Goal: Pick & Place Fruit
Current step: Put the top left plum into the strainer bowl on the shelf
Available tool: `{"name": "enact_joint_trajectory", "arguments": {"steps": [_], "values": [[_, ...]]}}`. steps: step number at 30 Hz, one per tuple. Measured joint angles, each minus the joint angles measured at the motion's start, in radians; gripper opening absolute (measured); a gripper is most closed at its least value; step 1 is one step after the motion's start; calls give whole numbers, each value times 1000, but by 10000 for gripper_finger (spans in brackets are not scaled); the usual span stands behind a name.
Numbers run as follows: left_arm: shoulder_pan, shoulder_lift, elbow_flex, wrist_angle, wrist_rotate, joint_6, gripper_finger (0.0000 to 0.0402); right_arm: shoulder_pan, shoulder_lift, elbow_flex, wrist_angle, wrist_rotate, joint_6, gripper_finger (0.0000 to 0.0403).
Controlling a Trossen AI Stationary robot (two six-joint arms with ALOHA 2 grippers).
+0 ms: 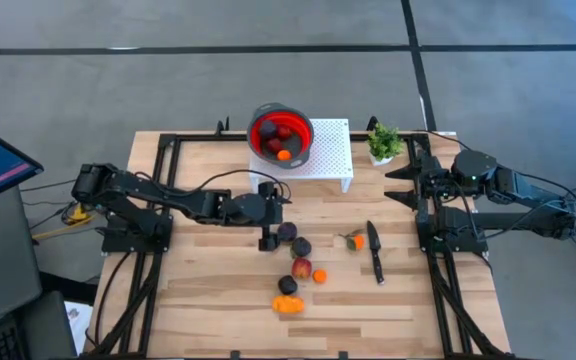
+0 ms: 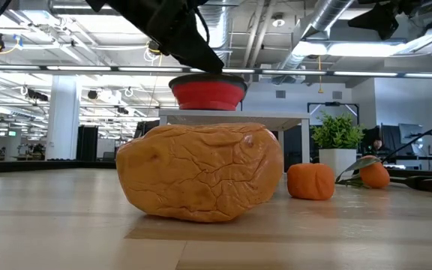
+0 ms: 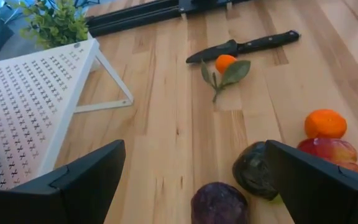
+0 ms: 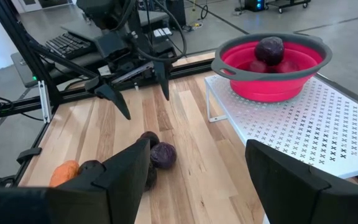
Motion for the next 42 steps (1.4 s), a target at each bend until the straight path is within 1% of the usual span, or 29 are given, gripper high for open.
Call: {"name": "enact_joint_trajectory", "arguments": {"steps": [3,5,10,13,17,25,32,35,39,42], "values": [[0,0,0,-55,3,-1,379,0,0,0,0,0,0,260],[0,0,0,-95,25,-12,379,0,0,0,0,0,0,260],[0,0,0,-121,136,-88,379,0,0,0,0,0,0,260],[-1,0,0,-125,166,-131,379,0,0,0,0,0,0,260],[0,-1,-21,-131,179,-158,379,0,0,0,0,0,0,260],[3,-1,-129,-127,188,-180,379,0,0,0,0,0,0,260],[3,15,-169,-101,188,-195,379,0,0,0,0,0,0,260],[3,55,-177,-45,194,-195,379,0,0,0,0,0,0,260],[3,121,-179,-13,236,-195,379,0,0,0,1,0,0,260],[7,148,-179,12,244,-195,379,0,0,0,2,0,0,260]]}}
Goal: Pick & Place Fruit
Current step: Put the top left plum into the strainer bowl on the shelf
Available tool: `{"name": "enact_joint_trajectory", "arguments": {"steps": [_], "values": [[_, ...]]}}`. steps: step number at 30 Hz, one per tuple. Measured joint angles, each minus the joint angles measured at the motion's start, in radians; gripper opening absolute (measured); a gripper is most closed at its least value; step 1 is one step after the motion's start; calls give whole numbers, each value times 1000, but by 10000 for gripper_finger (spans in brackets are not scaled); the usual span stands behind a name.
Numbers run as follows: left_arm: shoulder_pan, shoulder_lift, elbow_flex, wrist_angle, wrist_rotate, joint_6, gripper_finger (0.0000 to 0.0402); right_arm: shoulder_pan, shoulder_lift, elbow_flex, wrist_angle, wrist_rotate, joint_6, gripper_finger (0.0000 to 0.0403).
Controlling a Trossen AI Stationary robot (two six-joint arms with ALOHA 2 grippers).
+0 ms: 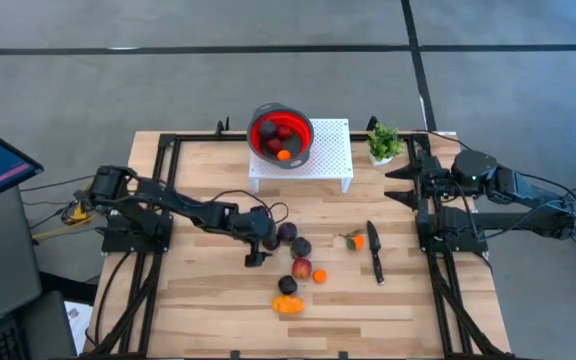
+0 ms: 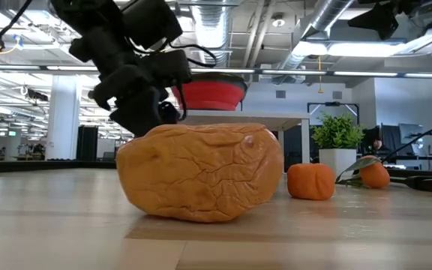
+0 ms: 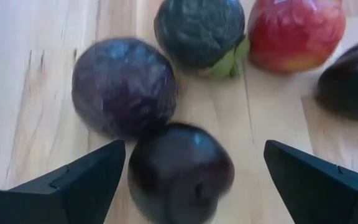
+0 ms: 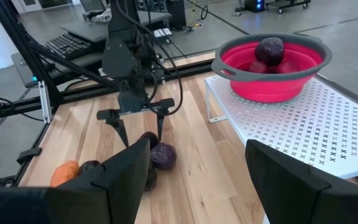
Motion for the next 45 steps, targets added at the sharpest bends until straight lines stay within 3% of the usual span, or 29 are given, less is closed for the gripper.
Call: {"name": "enact_joint_trajectory", "arguments": {"steps": [17,27,45], "values": [[54,1,-46,65,32,4,379,0,0,0,-1,0,0,260],[54,83,-46,124,100,-18,379,0,0,0,-1,0,0,260],[54,80,-46,124,86,-17,379,0,0,0,-1,0,0,260]]}}
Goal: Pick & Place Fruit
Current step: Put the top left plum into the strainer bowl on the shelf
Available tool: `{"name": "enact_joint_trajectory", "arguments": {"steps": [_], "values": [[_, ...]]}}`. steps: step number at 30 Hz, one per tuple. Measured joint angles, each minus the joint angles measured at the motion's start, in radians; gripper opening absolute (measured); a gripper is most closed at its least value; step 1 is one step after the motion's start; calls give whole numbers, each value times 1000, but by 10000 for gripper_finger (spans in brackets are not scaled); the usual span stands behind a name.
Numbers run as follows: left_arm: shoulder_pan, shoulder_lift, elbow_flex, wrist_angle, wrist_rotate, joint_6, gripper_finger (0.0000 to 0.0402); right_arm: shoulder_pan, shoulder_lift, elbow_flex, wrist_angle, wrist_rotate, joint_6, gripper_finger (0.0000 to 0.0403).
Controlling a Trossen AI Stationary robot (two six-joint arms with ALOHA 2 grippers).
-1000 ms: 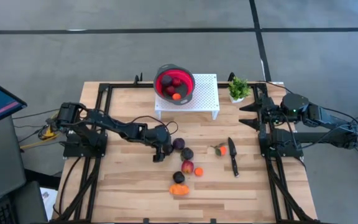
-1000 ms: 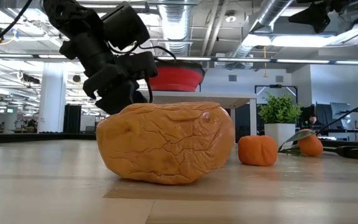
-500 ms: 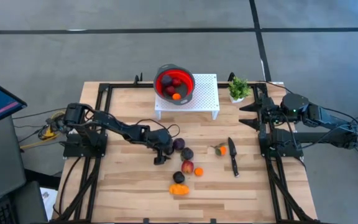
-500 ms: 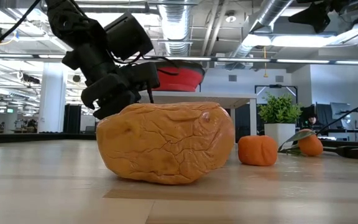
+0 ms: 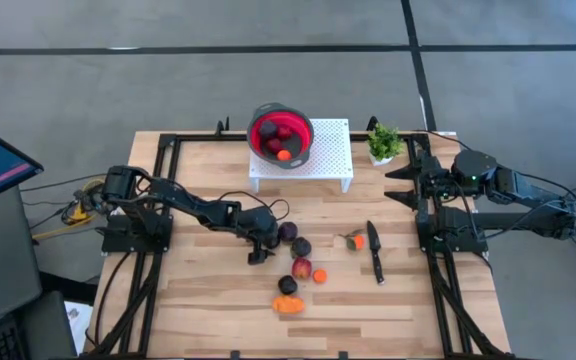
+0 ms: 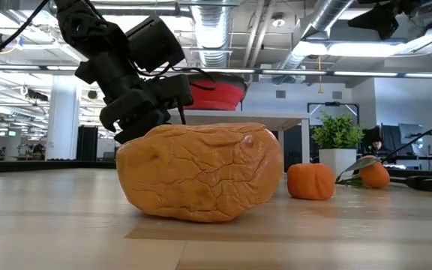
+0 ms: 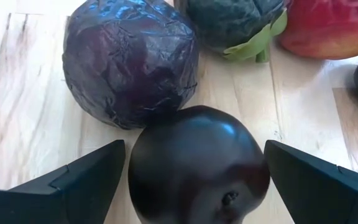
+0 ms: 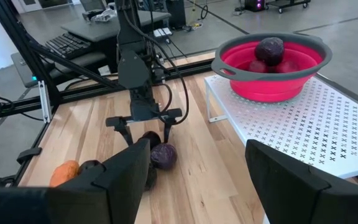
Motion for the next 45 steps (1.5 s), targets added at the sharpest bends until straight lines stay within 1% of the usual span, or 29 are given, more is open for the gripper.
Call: {"name": "enact_joint_trajectory", "arguments": {"steps": [17,20,25,28,31,38,40,45], "values": [[0,0,0,3,-7,-1,377,0,0,0,0,0,0,260],[0,0,0,3,-6,-6,360,0,0,0,0,0,0,260],[0,0,0,3,-4,-6,305,0,0,0,0,0,0,260],[0,0,0,3,-4,-5,285,0,0,0,0,0,0,260],[0,0,0,3,-3,-5,280,0,0,0,0,0,0,260],[1,-6,0,-2,-6,-5,284,0,0,0,0,0,0,260],[1,-23,1,-7,-8,-4,281,0,0,0,0,0,0,260],[1,-117,1,-47,-70,2,277,0,0,0,0,0,0,260]]}}
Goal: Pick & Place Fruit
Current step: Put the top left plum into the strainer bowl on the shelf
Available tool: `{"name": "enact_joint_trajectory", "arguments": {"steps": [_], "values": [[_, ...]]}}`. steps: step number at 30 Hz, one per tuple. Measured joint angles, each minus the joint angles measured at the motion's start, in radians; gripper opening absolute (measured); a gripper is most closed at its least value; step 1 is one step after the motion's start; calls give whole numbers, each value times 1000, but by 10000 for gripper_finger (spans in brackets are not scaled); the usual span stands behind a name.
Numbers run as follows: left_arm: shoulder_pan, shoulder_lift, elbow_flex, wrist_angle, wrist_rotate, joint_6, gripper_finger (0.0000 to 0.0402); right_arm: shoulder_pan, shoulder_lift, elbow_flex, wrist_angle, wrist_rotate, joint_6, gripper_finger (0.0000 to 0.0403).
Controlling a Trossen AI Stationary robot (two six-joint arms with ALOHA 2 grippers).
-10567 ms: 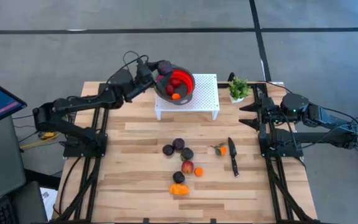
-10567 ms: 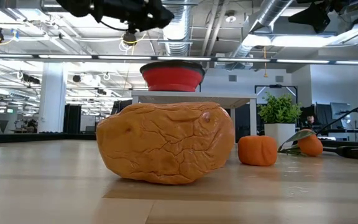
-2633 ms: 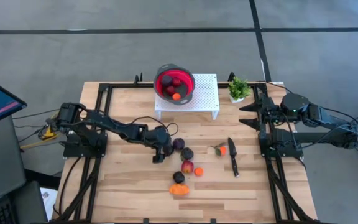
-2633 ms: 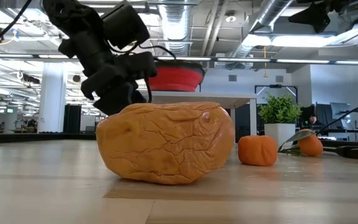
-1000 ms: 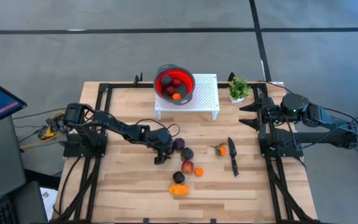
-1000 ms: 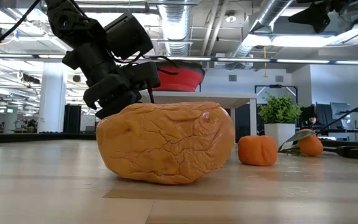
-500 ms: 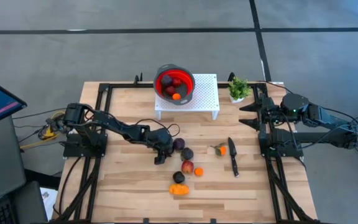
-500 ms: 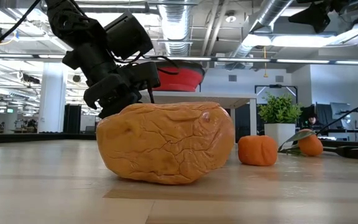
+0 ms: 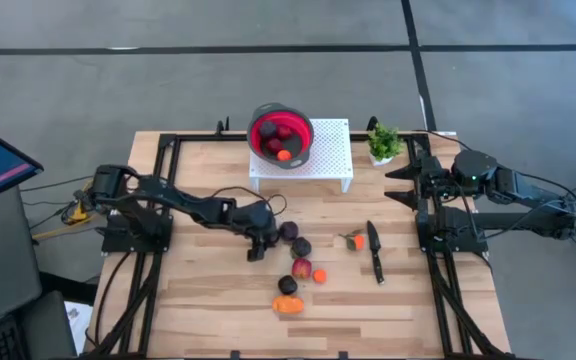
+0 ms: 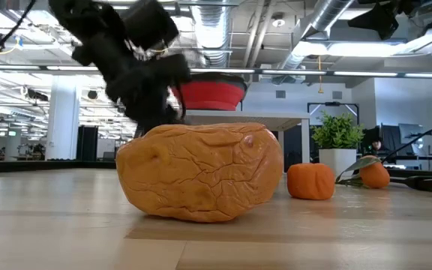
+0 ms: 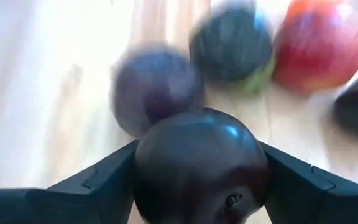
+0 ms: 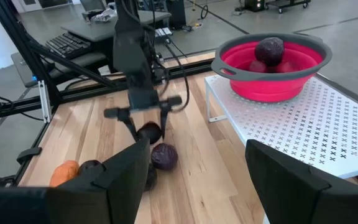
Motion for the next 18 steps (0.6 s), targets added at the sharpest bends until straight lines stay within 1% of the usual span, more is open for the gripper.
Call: {"name": "enact_joint_trajectory", "arguments": {"steps": [5,7,10,14,18], "values": [[0,-132,0,13,-69,1,278,0,0,0,0,0,0,260],[0,-183,0,44,-108,1,277,0,0,0,0,0,0,260],[13,-245,0,122,-157,1,276,0,0,0,0,0,0,260],[48,-303,0,272,-228,2,277,0,0,0,0,0,0,260],[99,-327,1,401,-235,81,277,0,0,0,0,0,0,260]]}}
